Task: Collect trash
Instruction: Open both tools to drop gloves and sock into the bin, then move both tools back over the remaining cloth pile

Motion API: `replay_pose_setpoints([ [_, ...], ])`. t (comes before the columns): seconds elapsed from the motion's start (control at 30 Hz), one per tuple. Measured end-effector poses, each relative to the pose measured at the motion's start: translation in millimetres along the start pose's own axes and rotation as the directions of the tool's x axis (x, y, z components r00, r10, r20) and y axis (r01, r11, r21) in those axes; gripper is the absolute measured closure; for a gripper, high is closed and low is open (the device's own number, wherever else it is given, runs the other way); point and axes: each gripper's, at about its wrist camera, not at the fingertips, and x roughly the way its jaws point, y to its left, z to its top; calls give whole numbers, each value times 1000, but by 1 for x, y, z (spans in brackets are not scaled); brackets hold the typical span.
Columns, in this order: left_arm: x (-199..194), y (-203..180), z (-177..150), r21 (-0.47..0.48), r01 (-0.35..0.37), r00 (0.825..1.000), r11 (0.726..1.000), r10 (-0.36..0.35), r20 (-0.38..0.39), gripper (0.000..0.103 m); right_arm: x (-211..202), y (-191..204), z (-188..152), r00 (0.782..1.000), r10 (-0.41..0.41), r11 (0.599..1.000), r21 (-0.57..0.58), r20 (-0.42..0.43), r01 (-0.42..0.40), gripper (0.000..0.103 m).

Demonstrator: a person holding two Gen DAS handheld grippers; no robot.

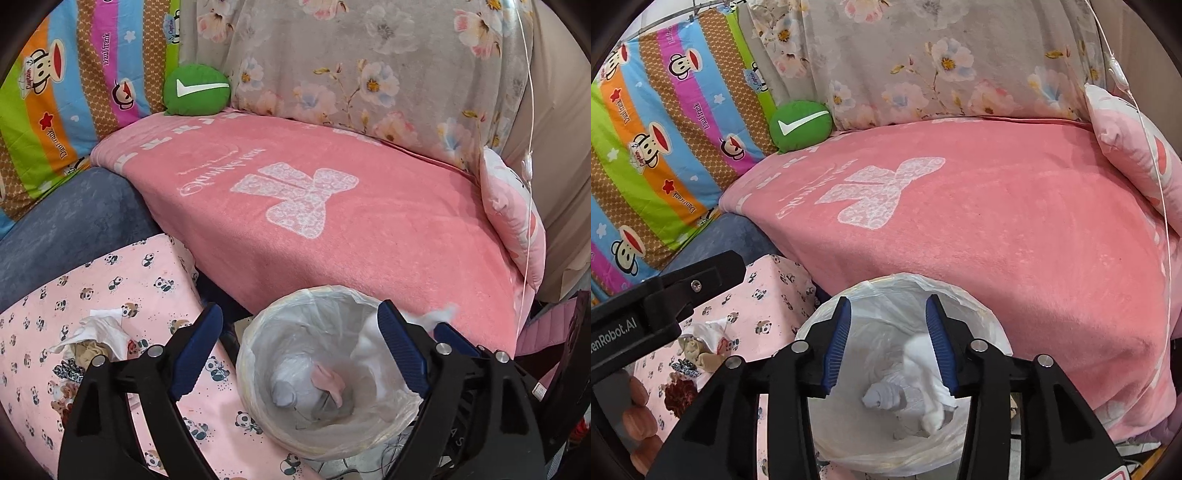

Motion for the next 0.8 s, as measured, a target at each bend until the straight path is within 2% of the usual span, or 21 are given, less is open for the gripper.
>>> replay_pose_setpoints([
  [0.8, -22, 34, -18, -76, -51, 999, 996, 52, 15, 21, -24, 39, -22, 999, 39, 998, -48, -2, -39, 52],
])
